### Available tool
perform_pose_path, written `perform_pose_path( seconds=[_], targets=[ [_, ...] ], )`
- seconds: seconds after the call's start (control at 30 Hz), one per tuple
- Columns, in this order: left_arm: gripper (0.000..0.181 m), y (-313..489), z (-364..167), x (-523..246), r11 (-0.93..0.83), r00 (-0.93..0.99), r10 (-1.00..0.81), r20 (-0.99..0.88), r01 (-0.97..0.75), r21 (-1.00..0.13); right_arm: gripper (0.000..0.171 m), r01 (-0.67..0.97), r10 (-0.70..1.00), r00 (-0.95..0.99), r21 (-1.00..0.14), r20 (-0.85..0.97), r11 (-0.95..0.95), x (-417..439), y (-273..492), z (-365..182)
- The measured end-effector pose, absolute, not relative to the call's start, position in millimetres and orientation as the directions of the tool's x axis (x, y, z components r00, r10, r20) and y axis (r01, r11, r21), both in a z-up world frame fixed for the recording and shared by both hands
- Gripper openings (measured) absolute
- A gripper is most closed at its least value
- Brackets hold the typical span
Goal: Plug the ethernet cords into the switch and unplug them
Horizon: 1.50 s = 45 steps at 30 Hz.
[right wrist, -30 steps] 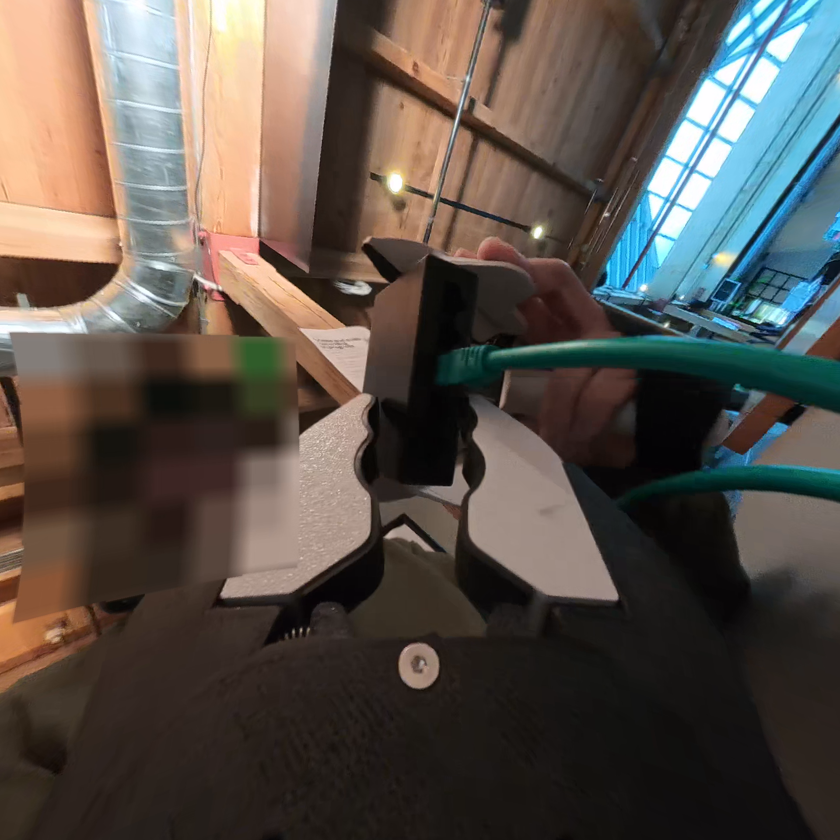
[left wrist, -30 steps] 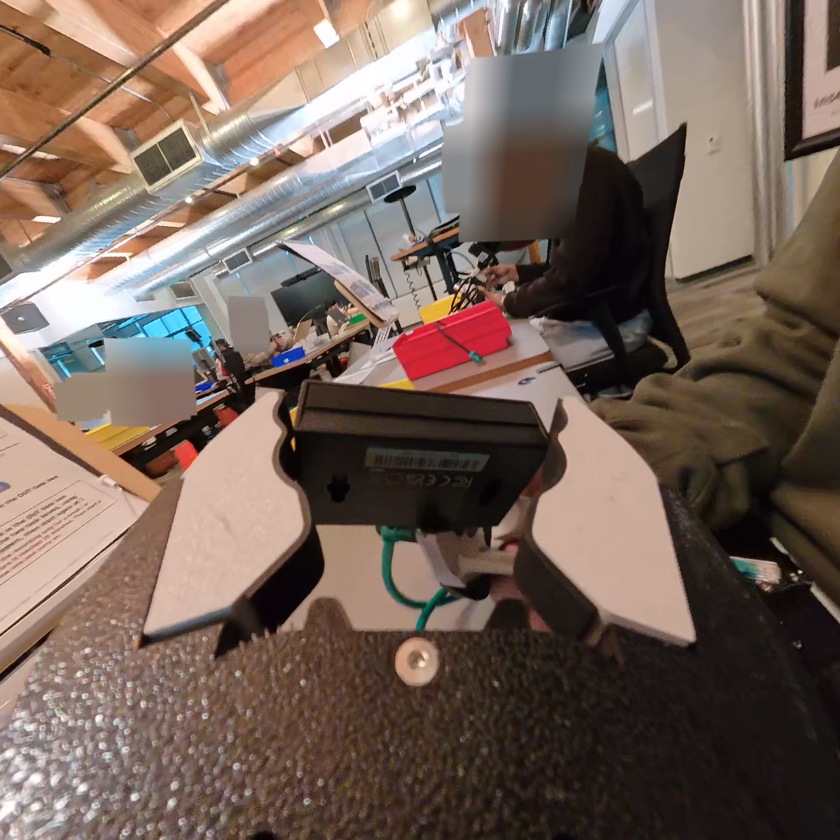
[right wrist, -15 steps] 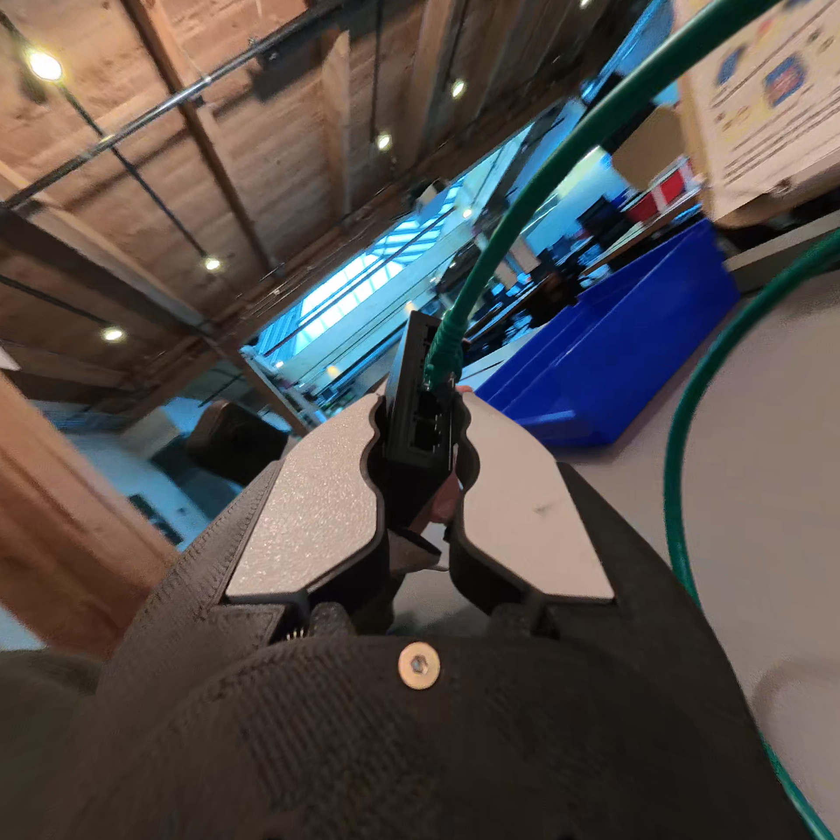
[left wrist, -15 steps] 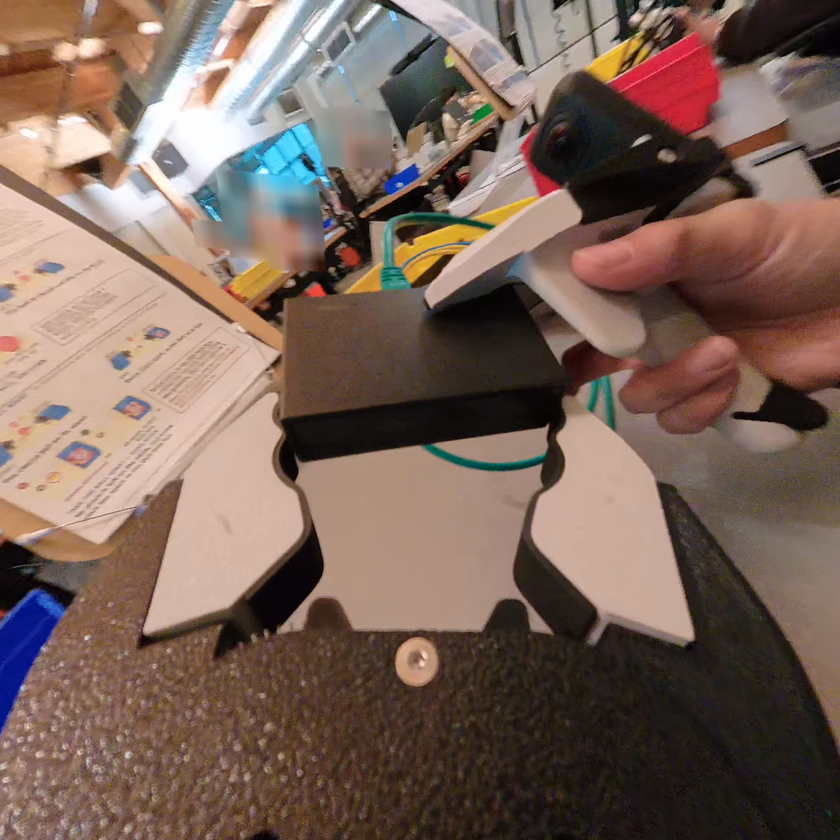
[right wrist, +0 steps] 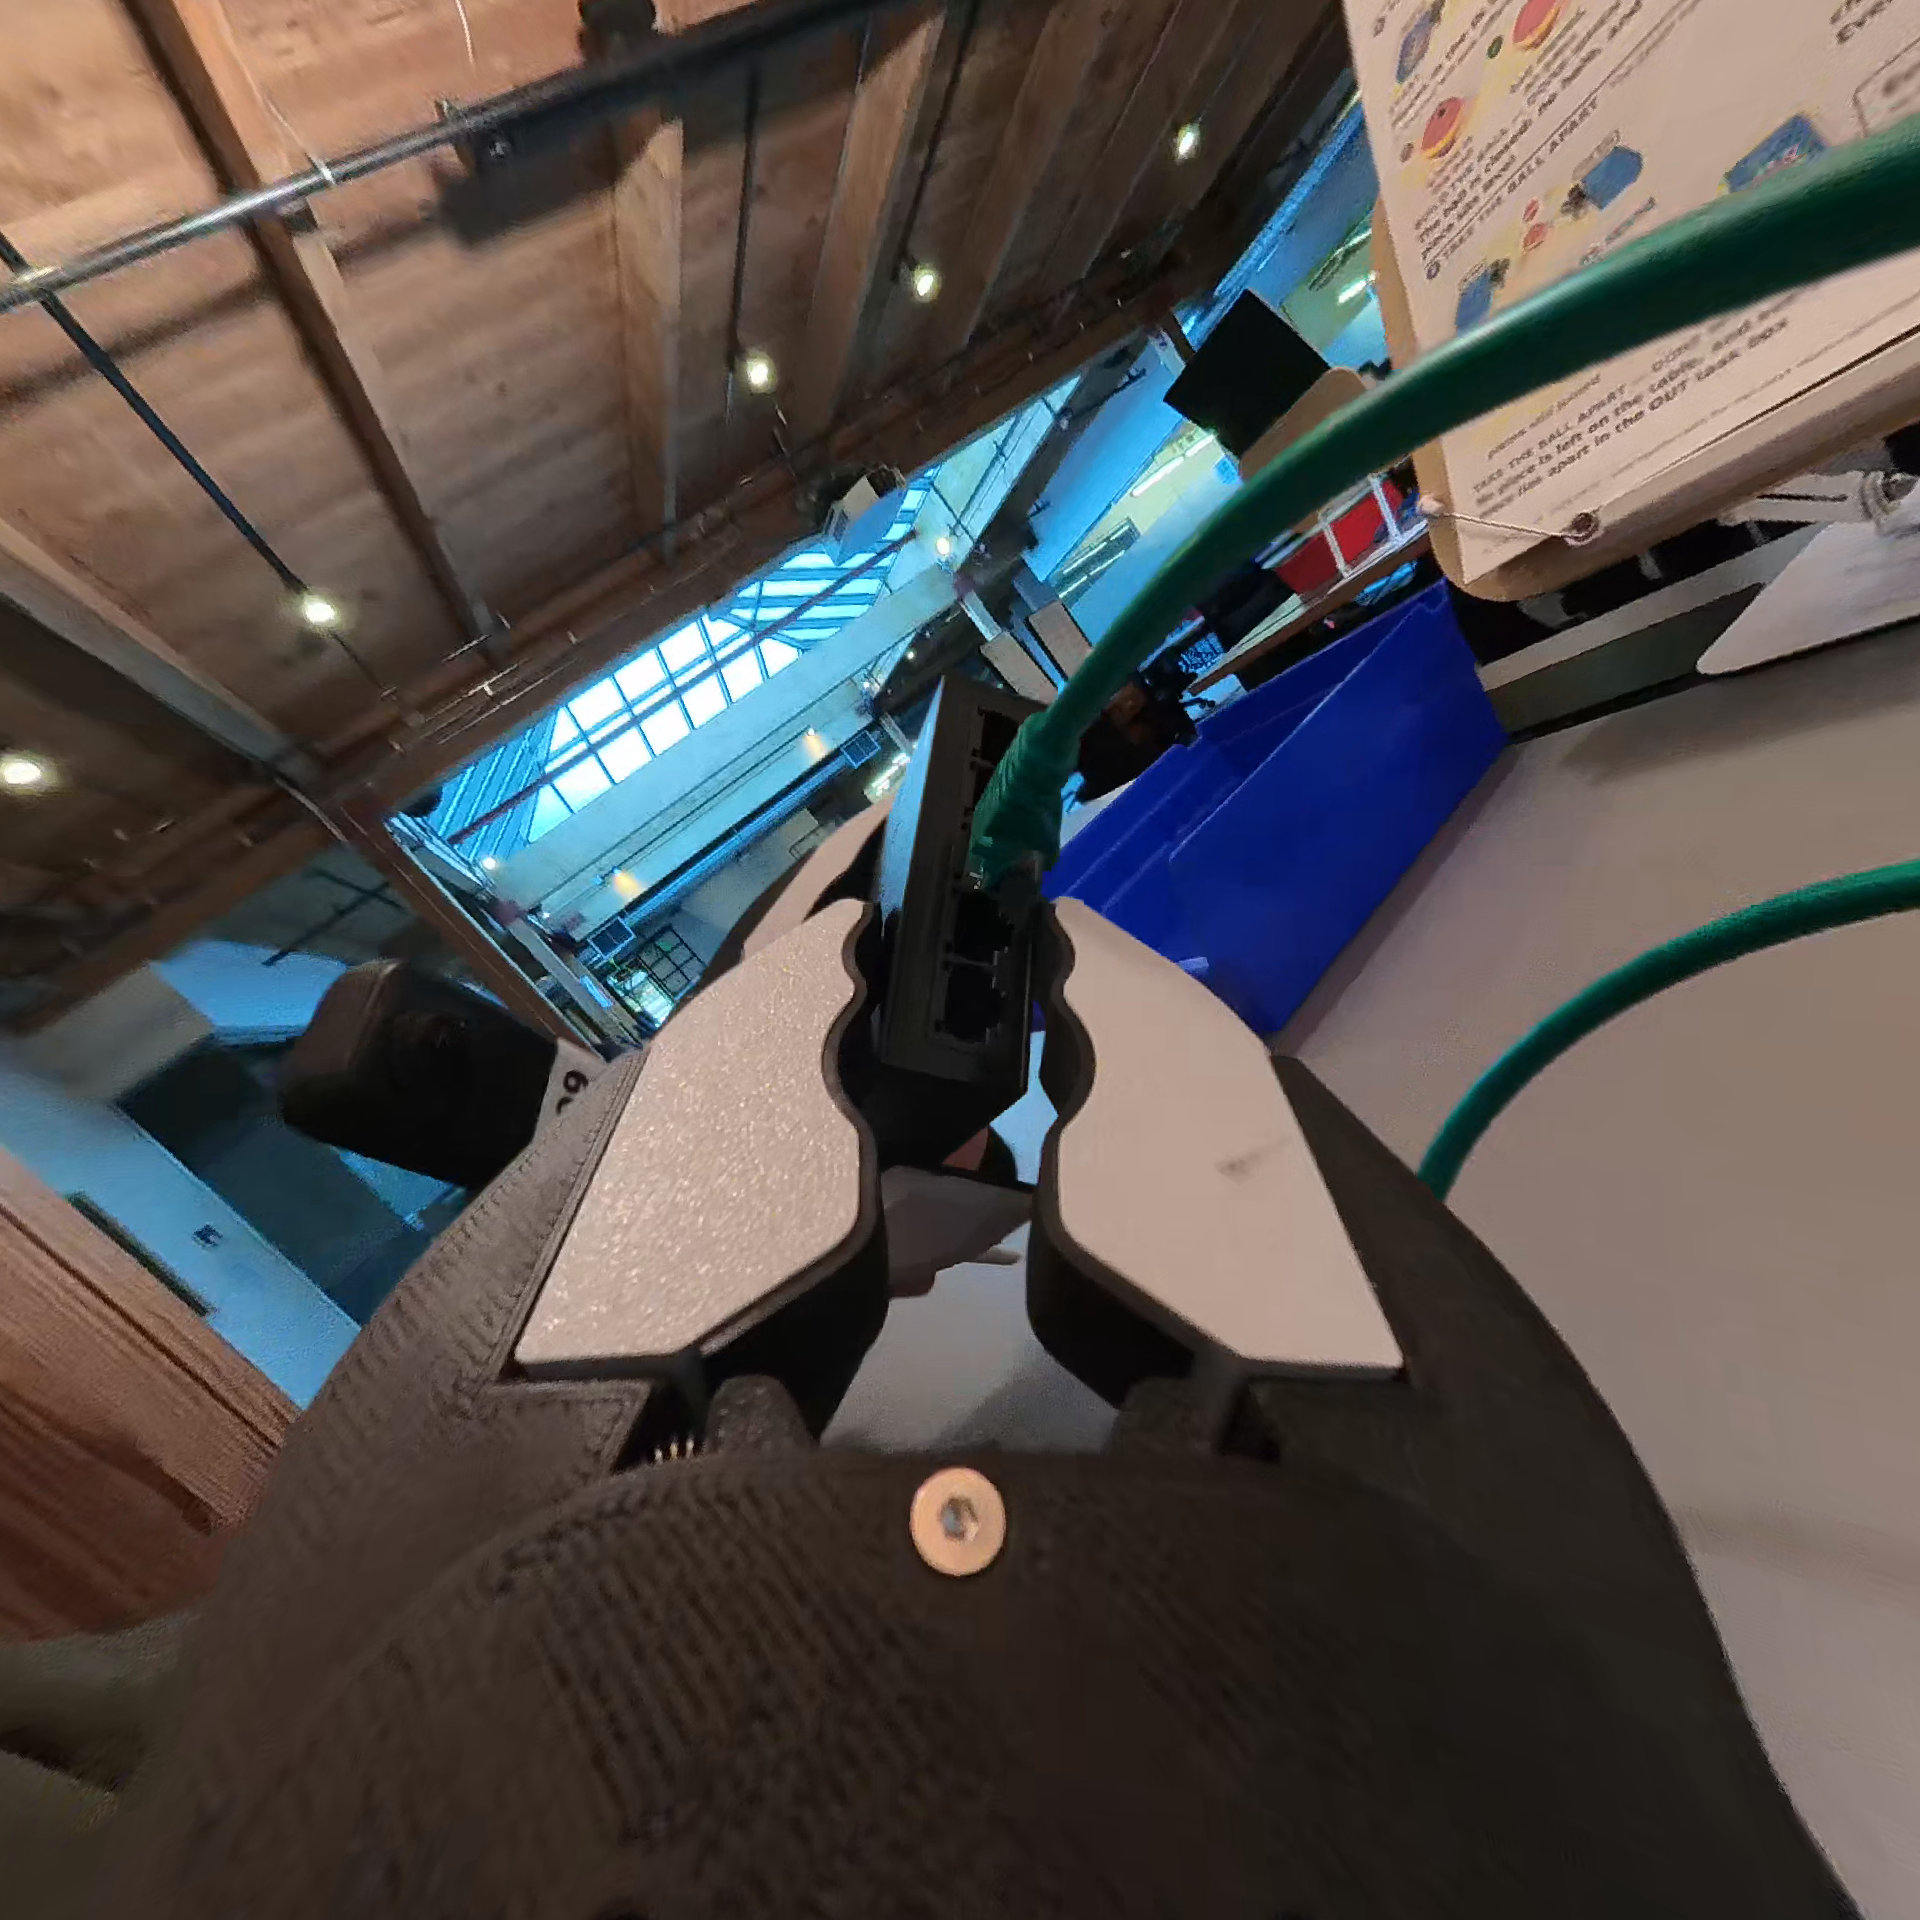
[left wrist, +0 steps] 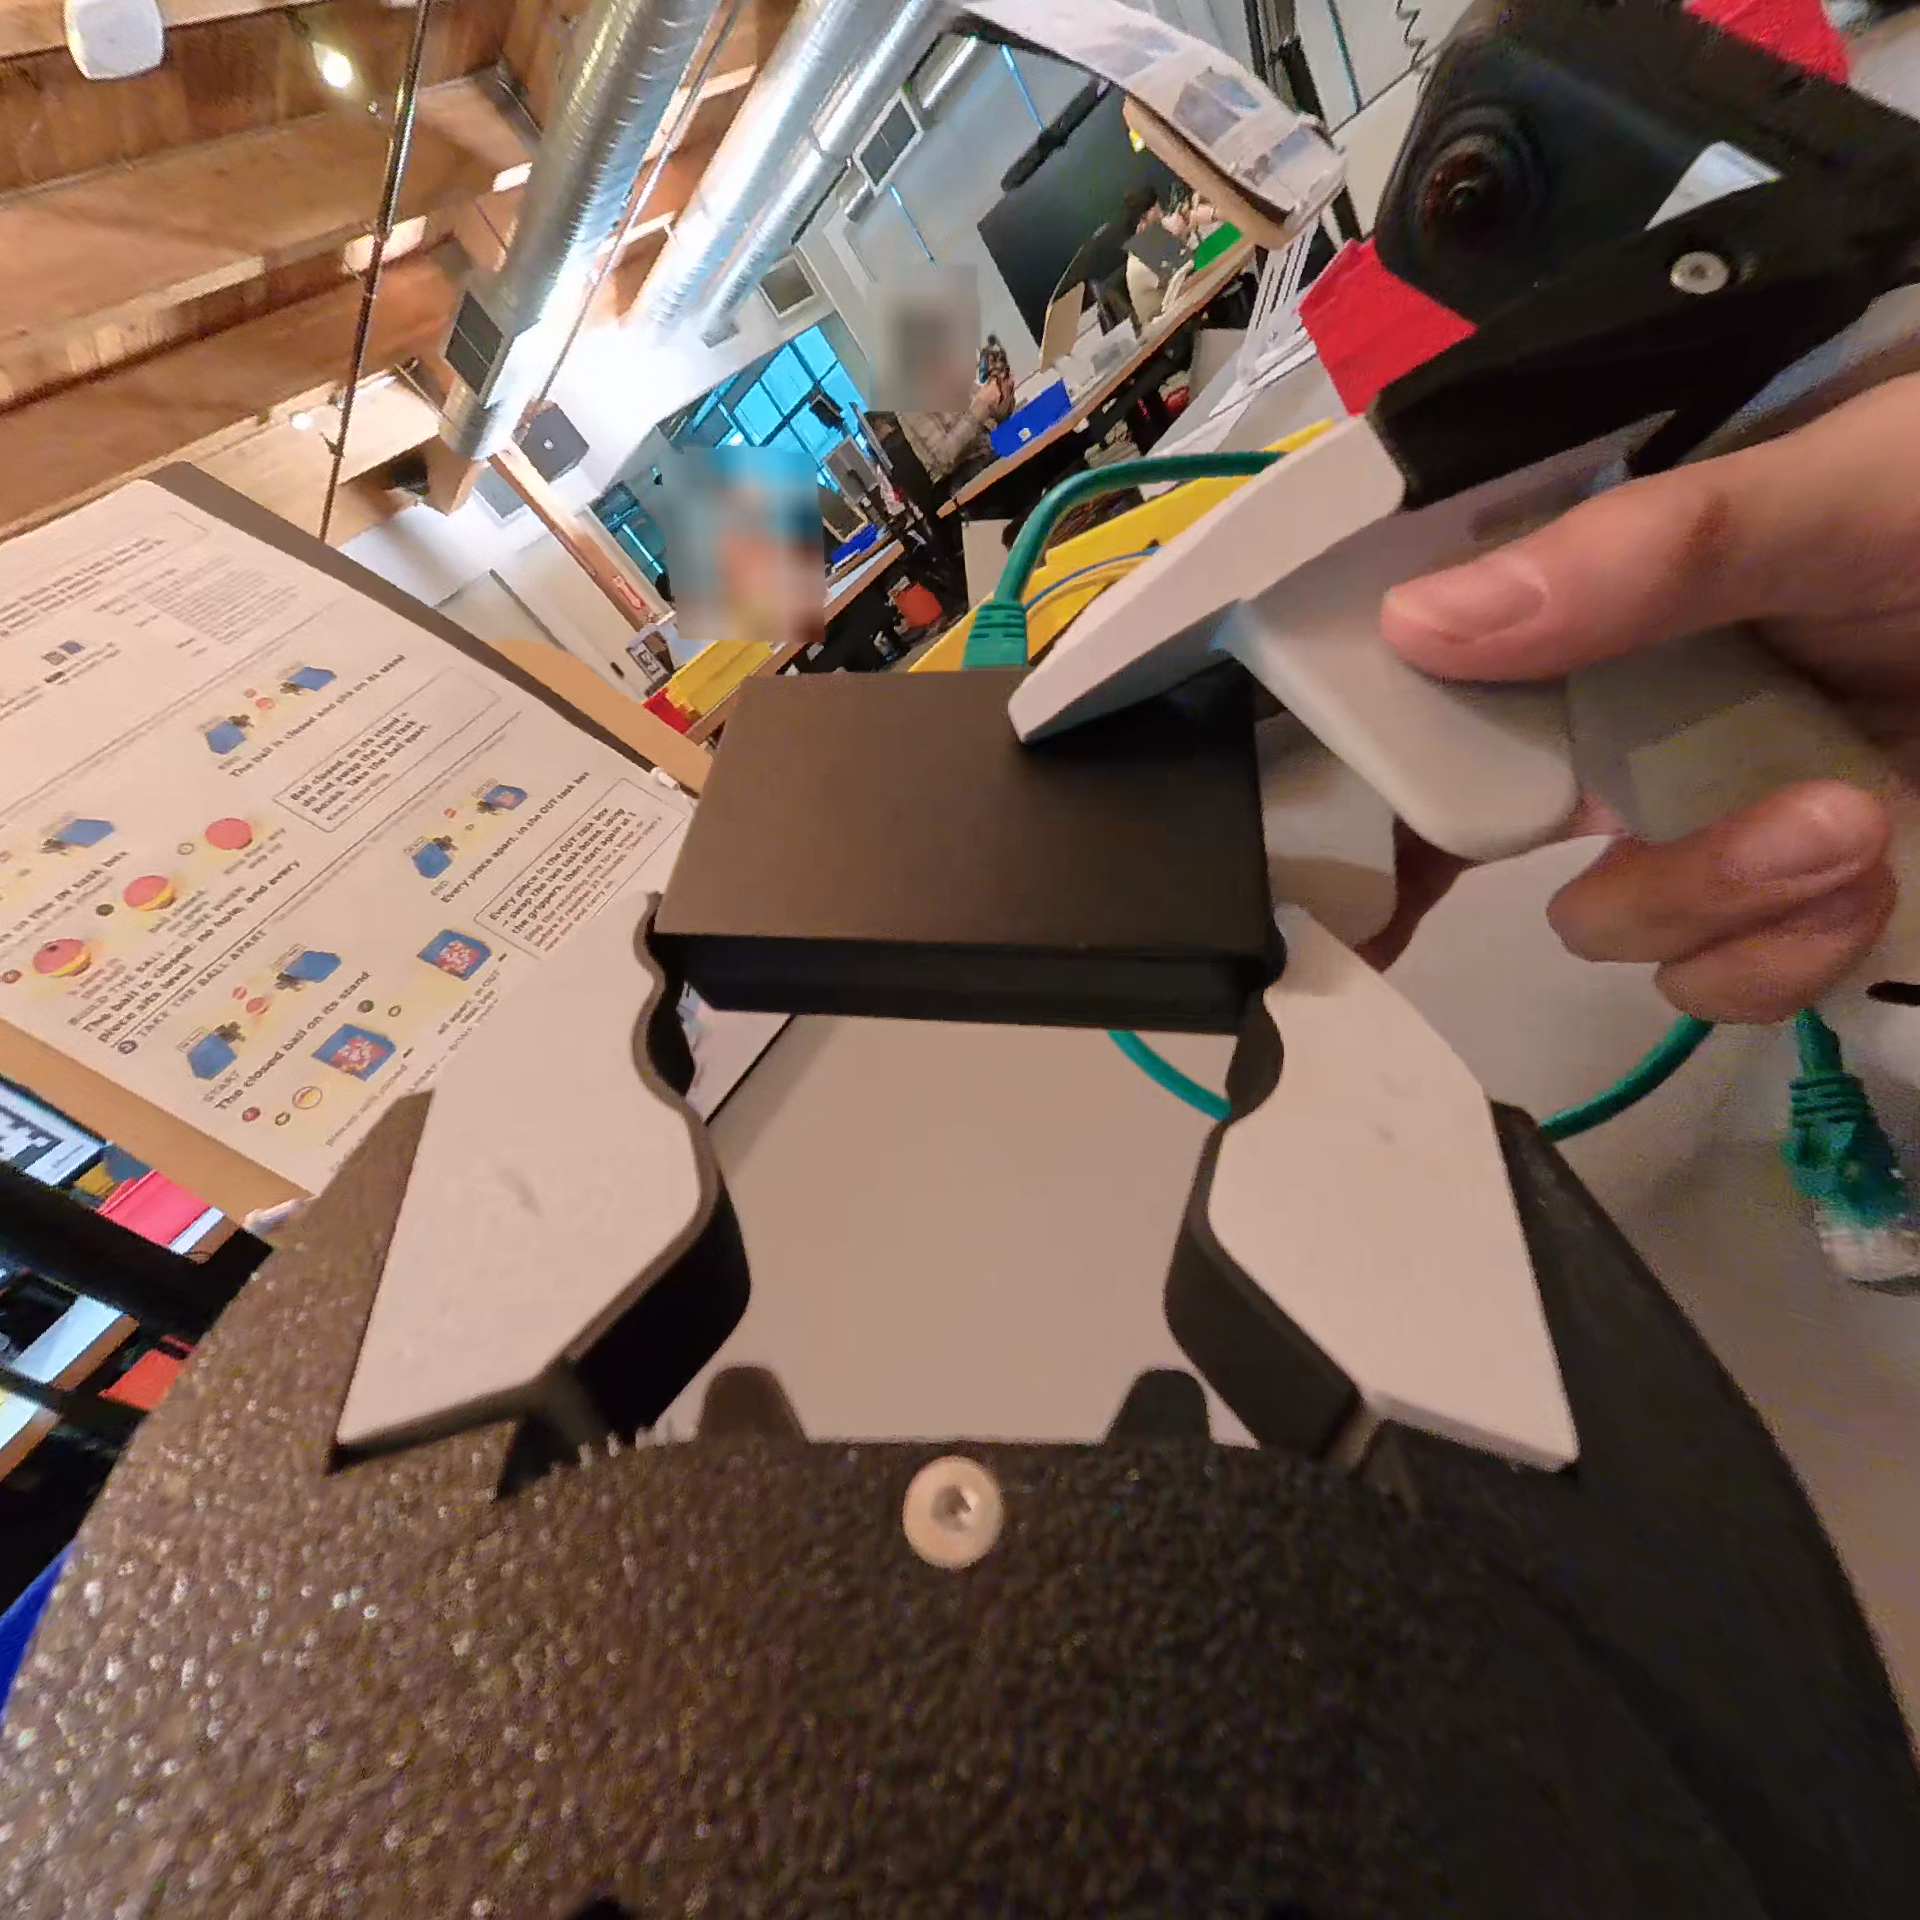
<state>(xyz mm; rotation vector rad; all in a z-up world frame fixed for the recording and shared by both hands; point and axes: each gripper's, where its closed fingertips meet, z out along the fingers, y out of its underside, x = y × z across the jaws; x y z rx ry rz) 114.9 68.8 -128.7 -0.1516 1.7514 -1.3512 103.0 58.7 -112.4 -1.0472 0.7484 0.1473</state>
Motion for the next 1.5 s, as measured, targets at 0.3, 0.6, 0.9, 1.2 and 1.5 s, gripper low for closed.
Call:
perform_pose_path(
  seconds=[0.3, 0.6, 0.9, 1.2, 1.5],
  targets=[
    [0.101, 72.6, -131.7, 119.4, 0.337, -0.633, -0.603, -0.486, 0.349, -0.874, 0.038, -0.493, -0.169, 0.736, -0.69, -0.656, 0.53, 109.5, 53.8, -115.4],
    [0.101, 71.3, -132.4, 118.2, 0.315, -0.65, -0.592, -0.476, 0.356, -0.88, 0.03, -0.598, -0.022, 0.677, -0.568, -0.735, 0.566, 111.6, 50.6, -111.7],
    [0.102, 65.0, -142.6, 118.3, 0.331, -0.662, -0.575, -0.481, 0.349, -0.877, 0.015, -0.636, 0.013, 0.595, -0.461, -0.804, 0.619, 120.8, 44.5, -121.1],
    [0.101, 62.1, -146.1, 118.6, 0.356, -0.65, -0.573, -0.499, 0.351, -0.866, 0.015, -0.626, -0.006, 0.58, -0.451, -0.815, 0.636, 122.0, 41.9, -126.9],
    [0.102, 61.9, -158.0, 125.0, 0.419, -0.628, -0.573, -0.527, 0.328, -0.847, 0.014, -0.606, -0.096, 0.604, -0.534, -0.791, 0.589, 125.5, 40.2, -135.6]
  ],
)
